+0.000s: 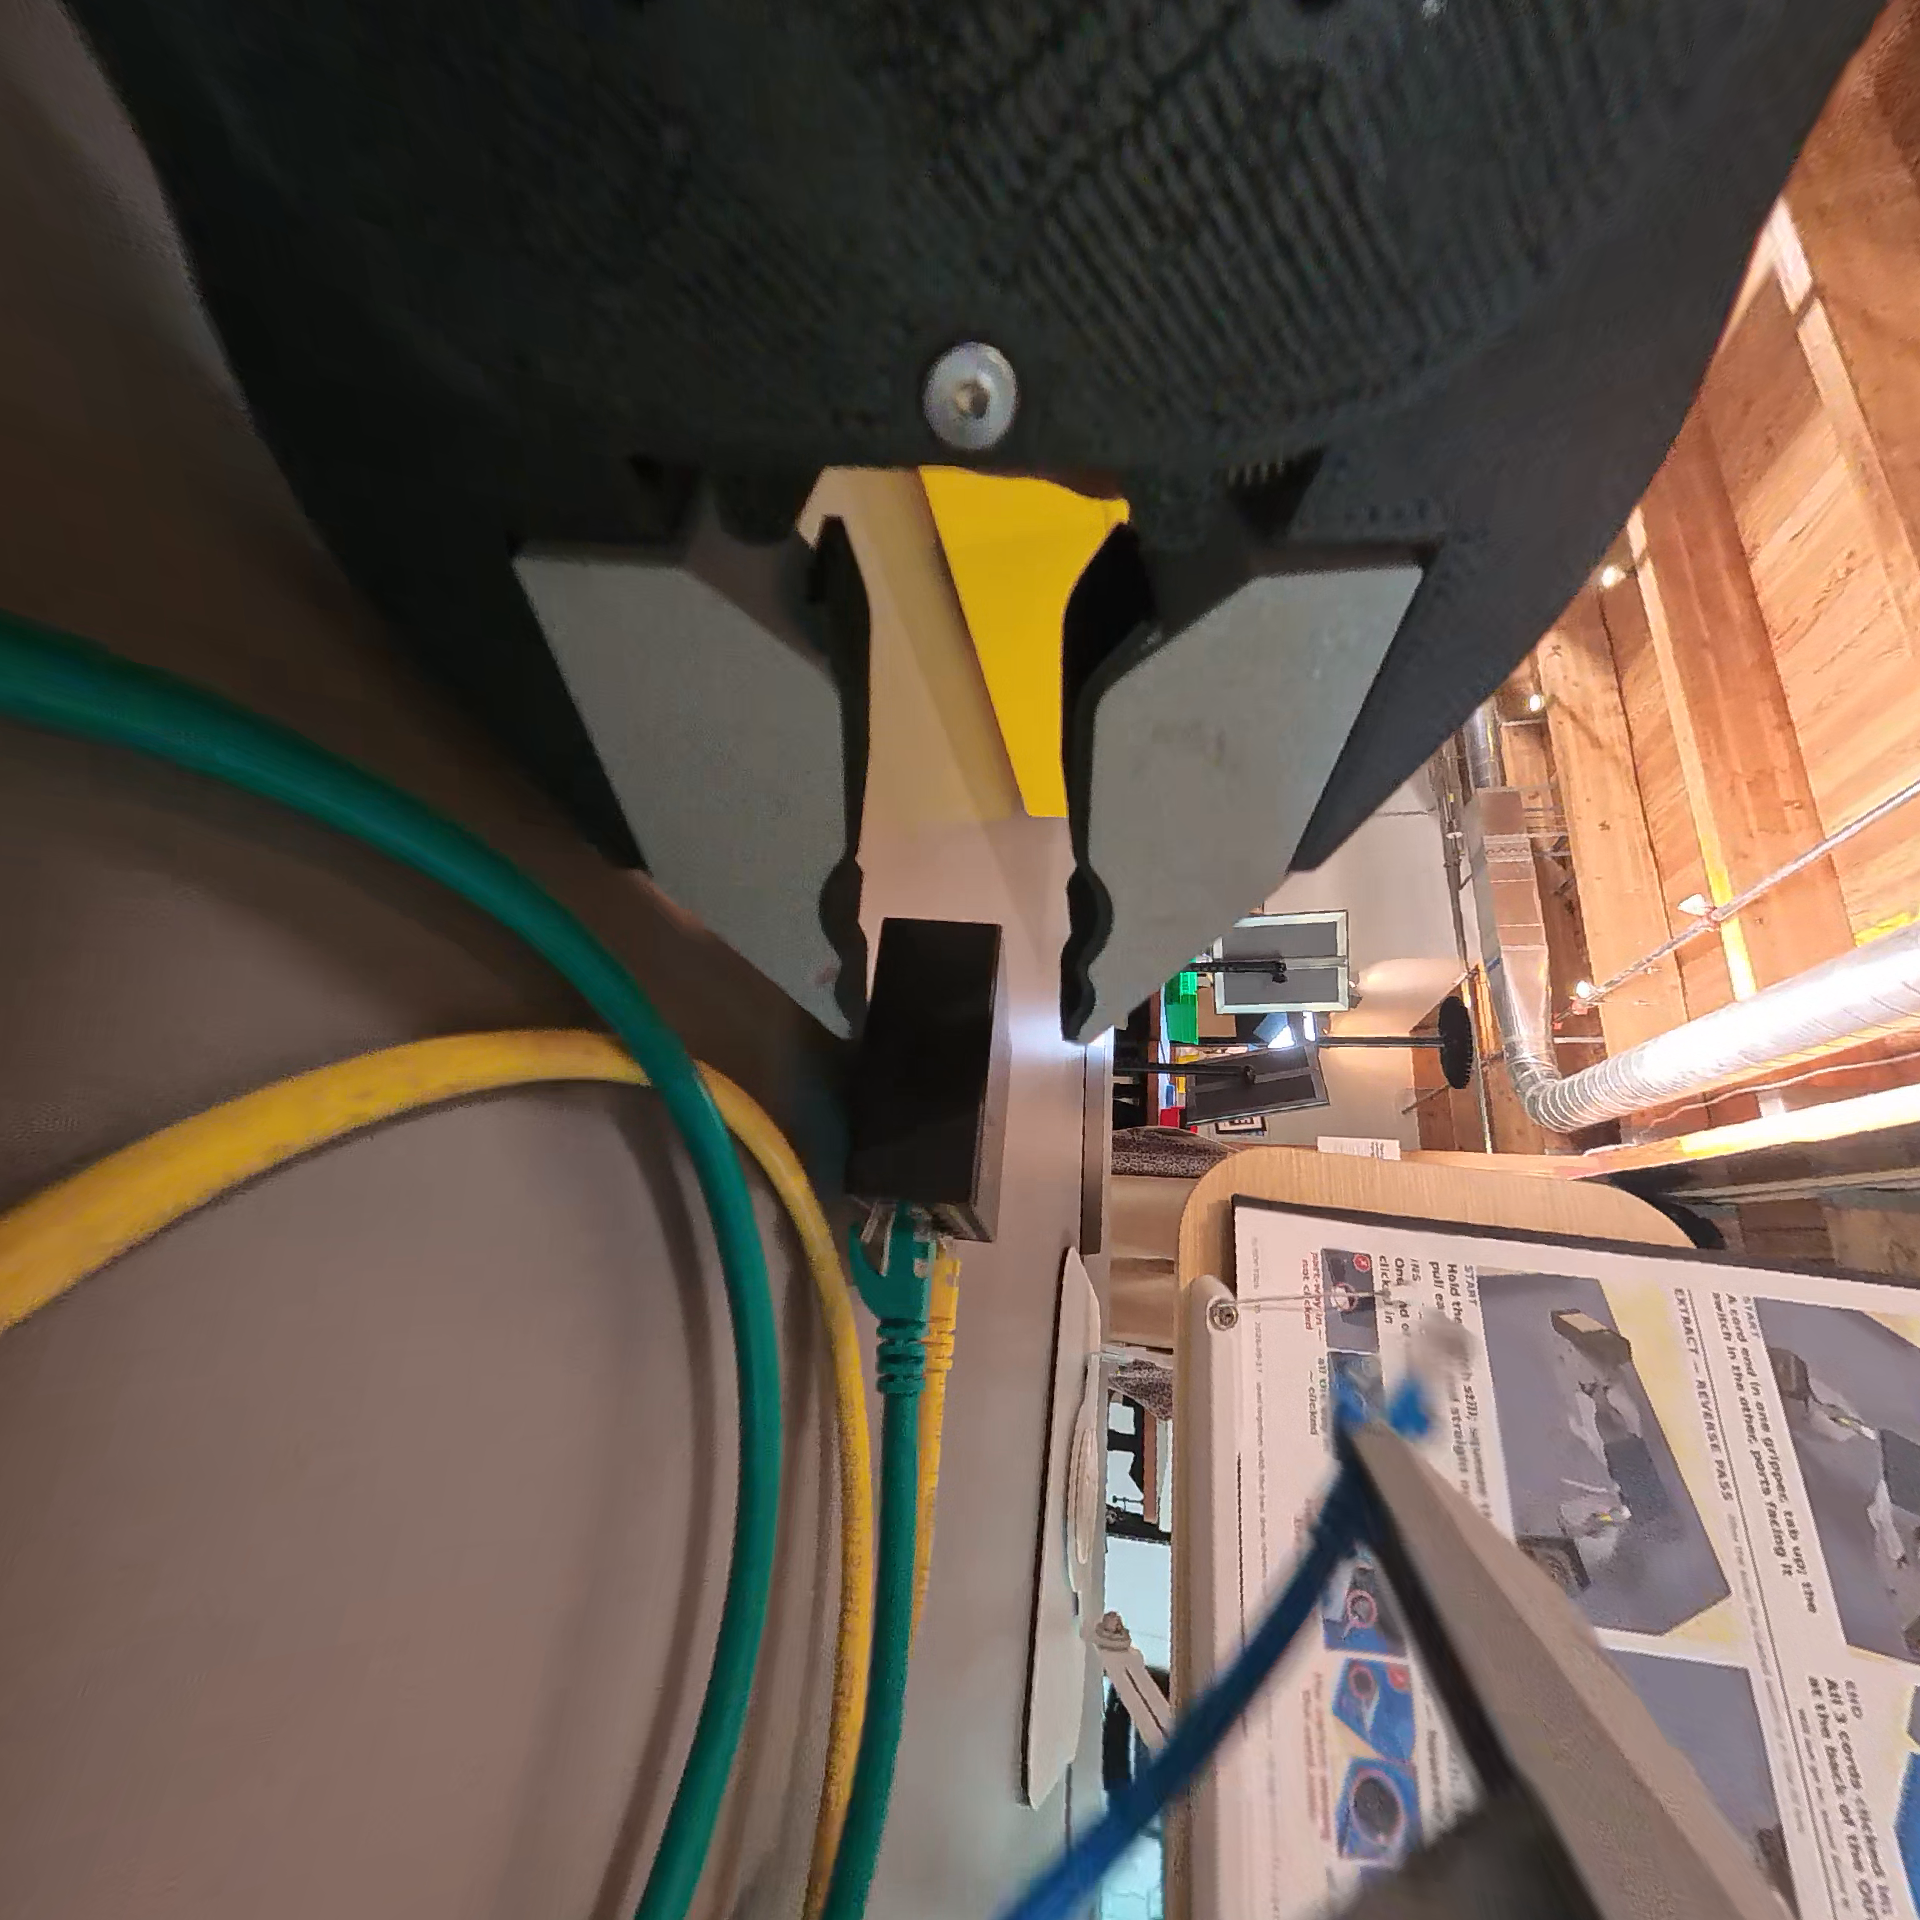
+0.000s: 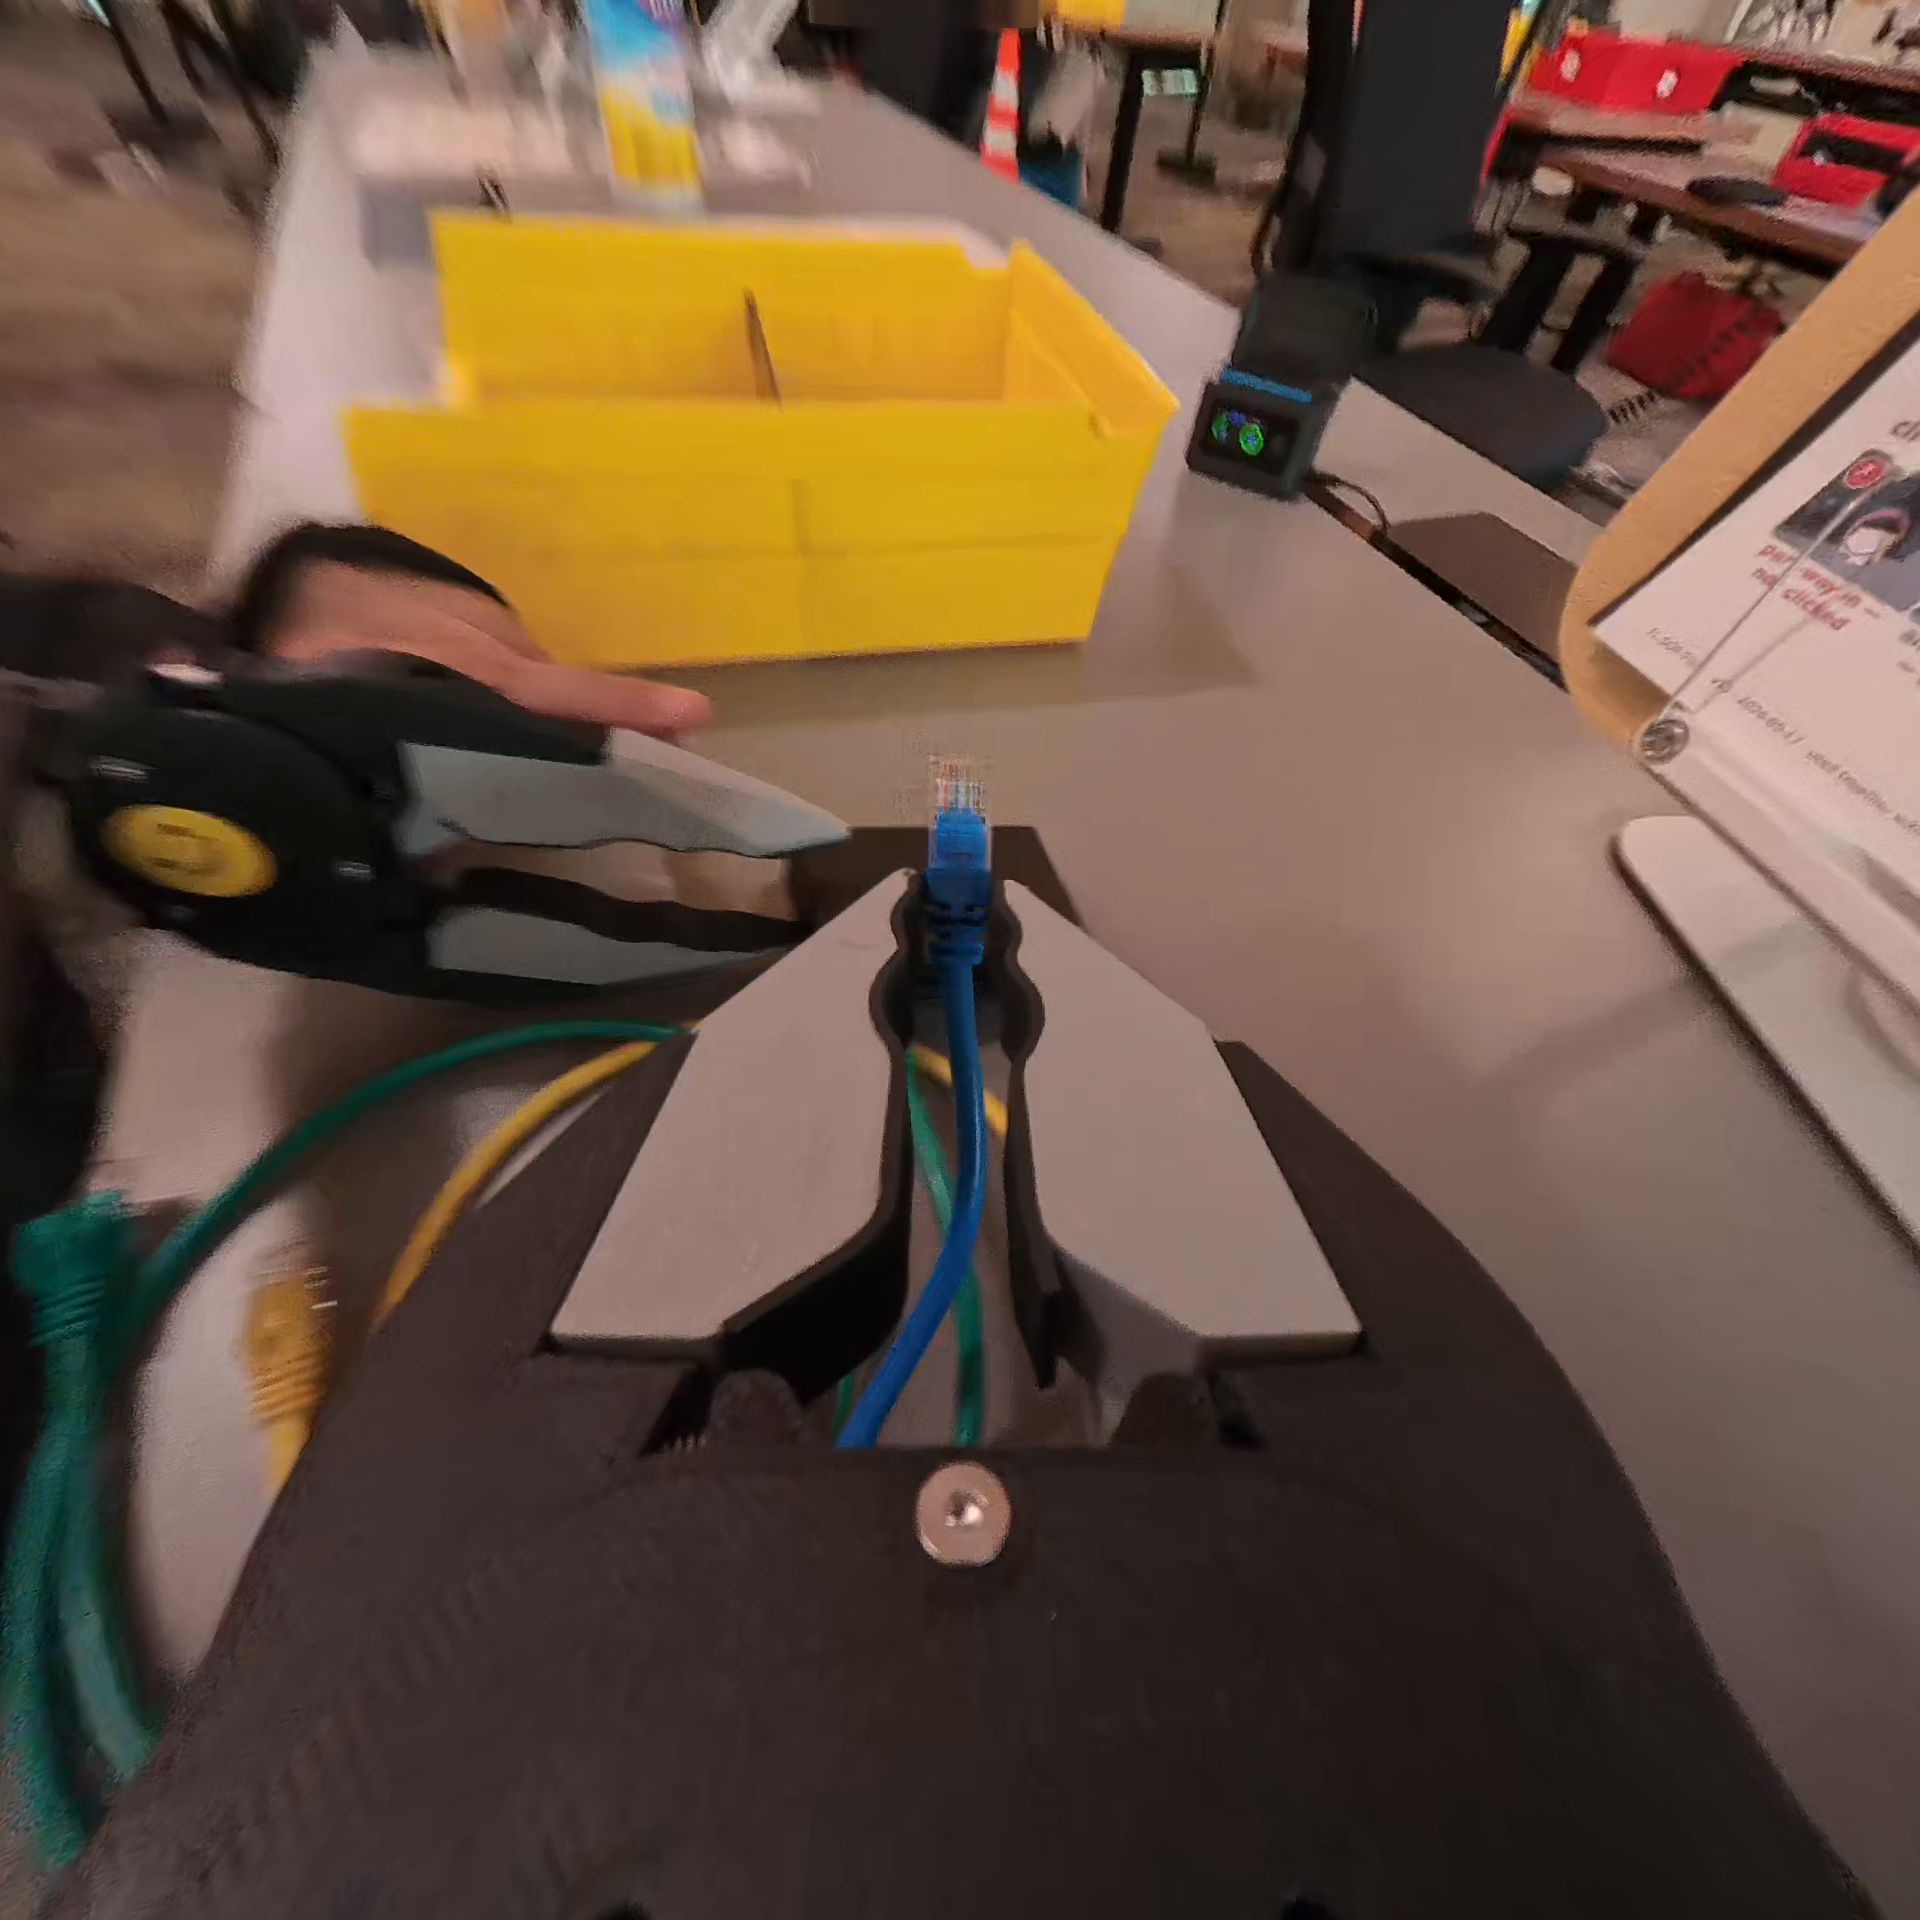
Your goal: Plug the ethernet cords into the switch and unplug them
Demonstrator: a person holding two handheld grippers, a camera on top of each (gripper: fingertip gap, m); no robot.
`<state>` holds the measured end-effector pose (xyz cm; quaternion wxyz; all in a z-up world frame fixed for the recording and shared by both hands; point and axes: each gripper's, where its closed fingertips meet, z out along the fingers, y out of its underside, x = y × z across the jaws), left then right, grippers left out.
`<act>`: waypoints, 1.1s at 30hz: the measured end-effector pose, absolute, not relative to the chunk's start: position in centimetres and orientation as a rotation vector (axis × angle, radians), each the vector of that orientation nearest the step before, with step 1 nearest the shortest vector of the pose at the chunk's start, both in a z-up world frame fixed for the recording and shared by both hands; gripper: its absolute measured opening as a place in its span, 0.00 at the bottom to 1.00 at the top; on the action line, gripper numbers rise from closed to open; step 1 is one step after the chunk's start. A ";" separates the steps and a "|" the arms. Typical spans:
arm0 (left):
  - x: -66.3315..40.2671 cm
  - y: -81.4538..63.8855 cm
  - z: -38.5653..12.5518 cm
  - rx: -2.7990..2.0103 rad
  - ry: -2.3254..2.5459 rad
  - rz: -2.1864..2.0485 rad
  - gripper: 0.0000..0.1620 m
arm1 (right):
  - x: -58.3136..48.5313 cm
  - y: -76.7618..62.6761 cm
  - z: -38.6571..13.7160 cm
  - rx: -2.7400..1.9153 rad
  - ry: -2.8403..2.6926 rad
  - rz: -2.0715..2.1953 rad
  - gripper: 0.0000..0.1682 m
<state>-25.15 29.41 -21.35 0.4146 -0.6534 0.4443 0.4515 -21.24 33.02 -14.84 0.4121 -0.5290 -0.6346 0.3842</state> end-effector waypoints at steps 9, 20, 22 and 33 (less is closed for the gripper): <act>-26.5 29.2 -21.7 -1.657 1.044 1.124 0.24 | -27.4 36.0 -19.5 -1.373 -1.677 0.746 0.05; -27.2 29.9 -21.7 -1.652 1.039 1.145 0.25 | -30.3 36.9 -21.7 -1.364 -1.787 0.602 0.05; -27.4 30.1 -21.7 -1.648 1.053 1.164 0.26 | -30.4 36.7 -21.7 -1.374 -1.795 0.635 0.05; -28.3 31.9 -21.4 -1.621 1.093 1.274 0.25 | -30.5 36.3 -21.9 -1.465 -1.828 0.823 0.05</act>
